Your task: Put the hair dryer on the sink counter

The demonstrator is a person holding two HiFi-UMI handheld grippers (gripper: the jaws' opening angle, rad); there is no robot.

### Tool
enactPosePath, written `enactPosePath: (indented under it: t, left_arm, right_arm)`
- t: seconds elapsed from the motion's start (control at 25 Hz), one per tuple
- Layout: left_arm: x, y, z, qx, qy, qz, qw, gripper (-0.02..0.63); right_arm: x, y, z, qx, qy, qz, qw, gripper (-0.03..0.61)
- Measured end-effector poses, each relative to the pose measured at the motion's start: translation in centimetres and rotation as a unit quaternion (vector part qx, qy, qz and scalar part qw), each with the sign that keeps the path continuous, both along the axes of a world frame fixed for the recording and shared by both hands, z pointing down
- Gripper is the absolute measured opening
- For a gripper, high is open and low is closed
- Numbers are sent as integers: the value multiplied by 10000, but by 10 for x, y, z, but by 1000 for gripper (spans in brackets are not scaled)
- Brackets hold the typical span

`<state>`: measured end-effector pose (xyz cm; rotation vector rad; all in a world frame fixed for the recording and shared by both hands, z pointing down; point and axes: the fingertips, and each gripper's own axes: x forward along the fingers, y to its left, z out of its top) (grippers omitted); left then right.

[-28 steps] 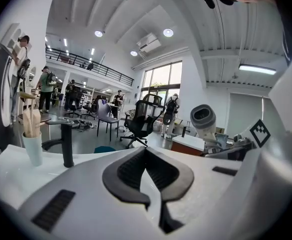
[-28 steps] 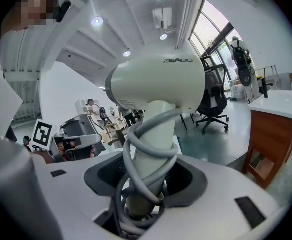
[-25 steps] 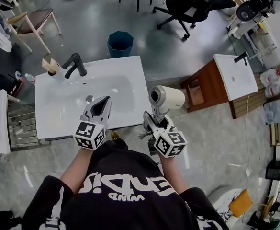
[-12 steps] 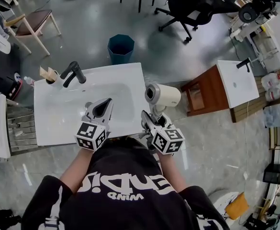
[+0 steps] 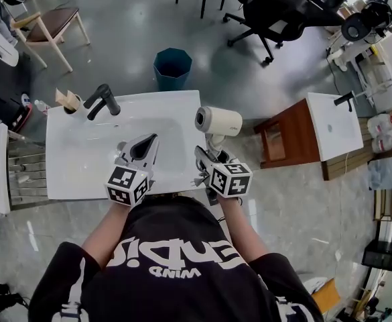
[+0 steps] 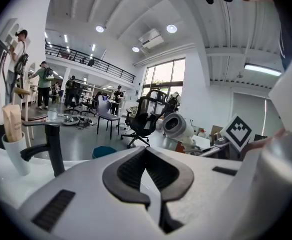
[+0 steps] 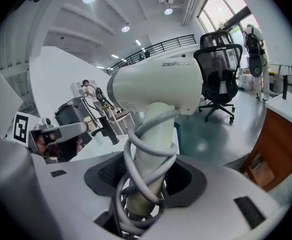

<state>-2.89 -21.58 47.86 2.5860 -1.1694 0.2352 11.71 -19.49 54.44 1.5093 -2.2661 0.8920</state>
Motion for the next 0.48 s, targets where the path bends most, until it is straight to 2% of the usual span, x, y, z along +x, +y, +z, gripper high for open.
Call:
enactPosePath:
  t: [0.16, 0.32, 0.48]
  left_arm:
    - [0, -1, 4, -65, 7, -33, 10000, 8]
    - [-1, -2, 7, -128, 48, -101, 9999, 8]
    - [-5, -5, 9, -140, 54, -192, 9997, 8]
  right_arm:
    - [-3, -17, 22, -296, 171, -152, 9993, 232]
    - [-4, -32, 44, -651, 132, -231, 9975, 230]
    - [-5, -43, 64, -909, 381, -427, 9942, 230]
